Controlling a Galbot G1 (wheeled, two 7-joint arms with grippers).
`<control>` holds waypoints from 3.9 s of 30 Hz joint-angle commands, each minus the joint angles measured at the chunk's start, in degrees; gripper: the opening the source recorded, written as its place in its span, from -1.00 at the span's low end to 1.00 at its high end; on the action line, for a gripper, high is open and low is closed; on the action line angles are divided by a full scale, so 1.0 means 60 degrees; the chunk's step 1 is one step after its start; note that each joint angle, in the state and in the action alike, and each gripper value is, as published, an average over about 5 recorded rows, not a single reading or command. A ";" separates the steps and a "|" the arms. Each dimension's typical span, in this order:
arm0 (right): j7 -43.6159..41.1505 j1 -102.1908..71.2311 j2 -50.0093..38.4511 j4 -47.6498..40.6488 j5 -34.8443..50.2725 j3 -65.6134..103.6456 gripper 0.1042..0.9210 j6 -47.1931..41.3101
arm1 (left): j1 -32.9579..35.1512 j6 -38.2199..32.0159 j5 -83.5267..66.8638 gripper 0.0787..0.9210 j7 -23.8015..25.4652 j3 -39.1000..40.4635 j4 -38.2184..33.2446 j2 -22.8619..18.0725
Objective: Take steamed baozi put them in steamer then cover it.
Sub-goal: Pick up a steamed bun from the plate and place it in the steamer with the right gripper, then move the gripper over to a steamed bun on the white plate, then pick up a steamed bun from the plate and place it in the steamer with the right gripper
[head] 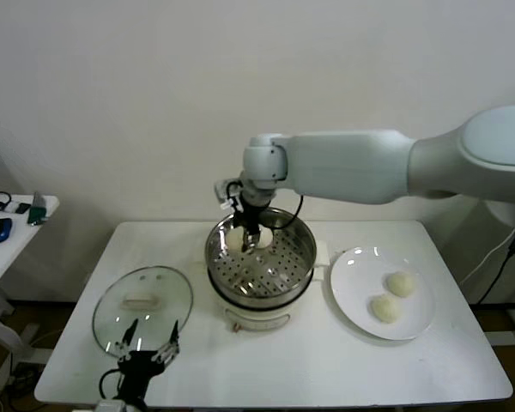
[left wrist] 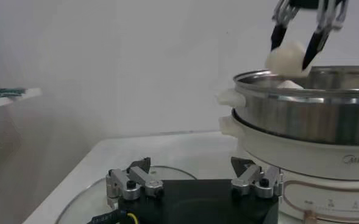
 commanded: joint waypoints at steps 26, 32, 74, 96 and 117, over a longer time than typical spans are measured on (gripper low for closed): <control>-0.0758 0.1534 -0.2015 0.0858 0.0150 -0.0586 0.76 0.0901 | -0.0011 0.0134 0.0192 0.77 0.0053 0.0196 -0.0280 0.0000; -0.1433 0.3150 -0.4893 0.2576 -0.0027 -0.2363 0.76 0.1293 | -0.0135 0.0189 0.0168 0.77 0.0067 0.0215 -0.0250 0.0008; -0.0086 -0.4460 -0.7525 0.0892 -0.4611 0.1671 0.76 0.0749 | 0.0225 -0.0048 0.0381 0.77 0.0025 0.0206 -0.0329 -0.0274; -0.0398 -0.3823 -0.7480 0.0995 -0.4509 0.1799 0.29 0.0995 | 0.0181 -0.0013 0.0540 0.77 0.0027 0.0307 -0.0416 -0.0296; -0.1280 0.4086 -0.3976 0.3403 -0.3443 -0.0137 0.28 0.6506 | 0.0286 -0.0066 0.0725 0.77 0.0025 0.0313 -0.0491 -0.0300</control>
